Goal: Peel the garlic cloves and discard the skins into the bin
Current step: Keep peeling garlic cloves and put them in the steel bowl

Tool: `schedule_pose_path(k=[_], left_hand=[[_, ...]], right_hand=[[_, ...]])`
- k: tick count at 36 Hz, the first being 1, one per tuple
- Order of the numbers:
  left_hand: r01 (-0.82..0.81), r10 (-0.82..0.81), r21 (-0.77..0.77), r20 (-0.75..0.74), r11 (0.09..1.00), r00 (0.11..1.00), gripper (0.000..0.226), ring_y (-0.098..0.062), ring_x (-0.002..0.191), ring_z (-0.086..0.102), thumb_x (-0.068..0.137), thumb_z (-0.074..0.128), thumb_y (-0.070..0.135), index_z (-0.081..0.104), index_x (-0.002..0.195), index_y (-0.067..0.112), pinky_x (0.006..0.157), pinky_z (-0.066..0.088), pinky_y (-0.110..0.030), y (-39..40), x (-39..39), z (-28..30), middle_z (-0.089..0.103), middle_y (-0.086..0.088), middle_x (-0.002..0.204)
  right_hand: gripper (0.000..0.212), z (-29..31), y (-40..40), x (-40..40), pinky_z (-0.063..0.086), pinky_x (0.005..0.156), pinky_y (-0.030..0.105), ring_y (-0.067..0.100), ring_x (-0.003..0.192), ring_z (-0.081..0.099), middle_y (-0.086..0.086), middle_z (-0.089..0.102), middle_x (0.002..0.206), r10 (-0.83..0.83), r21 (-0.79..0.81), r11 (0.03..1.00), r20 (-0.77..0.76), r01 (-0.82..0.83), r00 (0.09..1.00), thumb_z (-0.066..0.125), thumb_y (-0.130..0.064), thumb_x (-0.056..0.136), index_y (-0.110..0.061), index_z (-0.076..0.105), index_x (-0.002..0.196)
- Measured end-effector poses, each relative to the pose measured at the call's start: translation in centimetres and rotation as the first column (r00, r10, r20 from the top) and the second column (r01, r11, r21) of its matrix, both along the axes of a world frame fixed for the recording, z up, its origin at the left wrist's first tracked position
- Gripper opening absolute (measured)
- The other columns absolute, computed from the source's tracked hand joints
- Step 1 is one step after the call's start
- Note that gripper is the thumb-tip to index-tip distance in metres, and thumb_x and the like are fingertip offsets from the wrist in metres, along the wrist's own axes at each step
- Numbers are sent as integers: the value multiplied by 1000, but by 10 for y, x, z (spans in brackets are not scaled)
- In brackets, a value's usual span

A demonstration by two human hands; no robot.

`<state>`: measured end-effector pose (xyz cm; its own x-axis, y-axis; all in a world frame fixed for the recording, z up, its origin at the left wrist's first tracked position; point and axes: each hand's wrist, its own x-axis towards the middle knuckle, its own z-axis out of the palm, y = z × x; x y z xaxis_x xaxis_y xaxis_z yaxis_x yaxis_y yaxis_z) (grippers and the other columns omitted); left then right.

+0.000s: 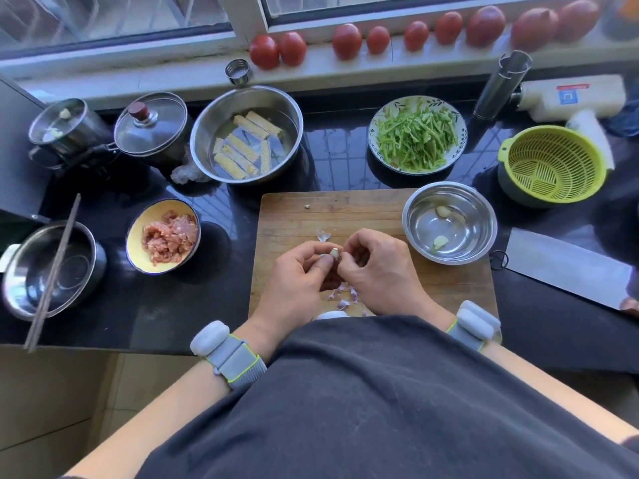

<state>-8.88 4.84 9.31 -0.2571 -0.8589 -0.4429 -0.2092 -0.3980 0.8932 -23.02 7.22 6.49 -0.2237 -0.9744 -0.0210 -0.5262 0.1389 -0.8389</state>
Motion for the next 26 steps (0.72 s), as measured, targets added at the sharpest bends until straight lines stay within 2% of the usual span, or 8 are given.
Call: schedule_pose_path(k=[6, 10, 14, 17, 20, 26], left_hand=[[-82, 94, 120, -100, 989, 990, 19, -21, 73, 72, 102, 49, 1, 66, 101, 7, 81, 60, -37, -3, 0, -2, 75, -4, 77], [-93, 108, 135, -110, 987, 988, 18, -22, 74, 73, 102, 48, 0, 65, 106, 3, 80, 60, -35, -2, 1, -2, 74, -8, 80], [-76, 82, 83, -67, 994, 994, 18, -28, 81, 73, 102, 49, 1, 66, 110, 1, 81, 61, -37, -3, 2, -2, 72, -20, 90], [-37, 37, 7, 1, 999, 999, 18, -34, 86, 73, 101, 51, 1, 68, 108, 2, 80, 62, -36, -3, 3, -3, 73, -26, 96], [13, -7, -67, 79, 998, 997, 17, -34, 87, 74, 100, 54, 2, 70, 106, 5, 82, 62, -39, -3, 4, -4, 75, -21, 92], [94, -57, -175, 203, 980, 978, 18, -23, 81, 75, 98, 58, 4, 74, 102, 11, 84, 61, -42, -4, 5, -2, 77, -9, 85]], right_hand=[[17, 2, 3, -2, 39, 59, 8, -3, 66, 54, -14, 55, 63, -21, 45, 999, 39, 20, 999, 68, -8, 82, -20, 60, 72], [12, 6, 3, -3, 40, 62, 7, -3, 68, 56, -16, 58, 66, -21, 24, 1000, 59, 19, 998, 70, -11, 85, -18, 66, 77], [3, 8, 3, -3, 46, 67, 8, -1, 73, 61, -18, 64, 73, -9, -21, 1000, 25, 10, 1000, 73, -16, 88, -16, 75, 86], [5, 9, 2, -4, 54, 74, 19, 4, 76, 65, -9, 72, 83, 41, -38, 998, -34, -43, 999, 73, -18, 90, -16, 78, 93], [7, 9, 1, -3, 58, 76, 27, 9, 79, 66, -5, 74, 86, 58, -48, 997, -76, -62, 995, 72, -18, 91, -16, 78, 94], [5, 9, 1, -5, 51, 69, 18, 5, 72, 61, -9, 70, 80, 73, -65, 995, -108, -81, 991, 72, -17, 90, -17, 77, 88]])
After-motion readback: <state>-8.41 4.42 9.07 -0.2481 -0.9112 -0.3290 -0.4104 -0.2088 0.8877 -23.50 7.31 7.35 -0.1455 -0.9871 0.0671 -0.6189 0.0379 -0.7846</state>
